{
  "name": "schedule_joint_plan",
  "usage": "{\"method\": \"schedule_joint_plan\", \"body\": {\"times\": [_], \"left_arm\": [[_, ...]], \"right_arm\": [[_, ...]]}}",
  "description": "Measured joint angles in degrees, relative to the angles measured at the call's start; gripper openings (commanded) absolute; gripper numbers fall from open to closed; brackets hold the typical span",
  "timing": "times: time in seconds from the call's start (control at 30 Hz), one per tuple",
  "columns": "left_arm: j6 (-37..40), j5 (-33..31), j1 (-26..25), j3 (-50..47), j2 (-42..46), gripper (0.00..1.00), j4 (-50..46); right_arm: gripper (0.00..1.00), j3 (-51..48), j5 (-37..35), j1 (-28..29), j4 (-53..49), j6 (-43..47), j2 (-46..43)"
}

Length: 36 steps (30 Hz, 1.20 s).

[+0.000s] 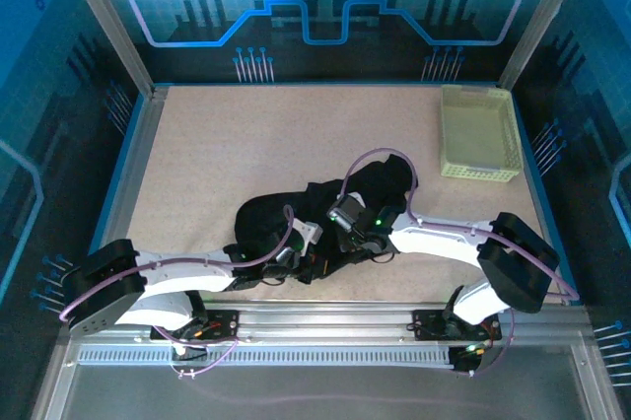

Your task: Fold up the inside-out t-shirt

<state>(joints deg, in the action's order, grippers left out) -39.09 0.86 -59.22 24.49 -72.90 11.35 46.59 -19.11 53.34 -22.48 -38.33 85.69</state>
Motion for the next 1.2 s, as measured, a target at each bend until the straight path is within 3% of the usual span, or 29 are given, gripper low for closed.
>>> {"method": "schedule_joint_plan", "body": {"times": [0.1, 0.27, 0.3, 0.43, 0.53, 0.7, 0.87, 1.03, 1.2], "left_arm": [[0.0, -0.13, -0.07, 0.0, -0.17, 0.11, 0.52], [0.02, -0.17, -0.22, 0.0, -1.16, 0.12, 0.98], [0.02, -0.2, -0.22, 0.0, -1.22, 0.12, 0.98], [0.0, -1.27, -0.22, 0.0, -1.22, 0.14, 0.96], [-0.02, -2.84, -0.22, 0.0, -0.92, 0.16, 0.48], [-0.09, -7.21, 0.24, 0.39, 0.61, 0.18, -4.2], [-0.52, -9.09, 3.76, 0.87, 2.38, 0.2, -7.15], [-0.42, -9.46, 7.76, 1.36, 7.17, 0.27, -8.44], [0.94, -8.98, 10.75, 1.79, 10.91, 0.37, -9.97]], "right_arm": [[0.58, 0.0, 0.02, 0.72, 0.22, -0.04, 0.68], [0.56, 0.37, 0.07, 1.9, 0.74, -0.35, 4.48], [0.51, 0.66, 0.04, 2.1, 0.72, -0.5, 5.33], [0.14, 2.58, -0.07, 2.97, 0.68, -1.25, 7.85], [0.0, 2.69, -0.59, 3.23, 0.35, -1.53, 7.5], [0.0, 2.32, -0.39, 3.56, -1.27, -0.22, 0.55], [0.0, 1.7, 1.81, 4.55, -1.05, 2.62, -10.95], [0.0, -2.38, 6.23, 3.8, 2.21, 4.52, -22.01], [0.0, -9.18, 10.91, -0.83, 6.86, 4.7, -27.54]]}}
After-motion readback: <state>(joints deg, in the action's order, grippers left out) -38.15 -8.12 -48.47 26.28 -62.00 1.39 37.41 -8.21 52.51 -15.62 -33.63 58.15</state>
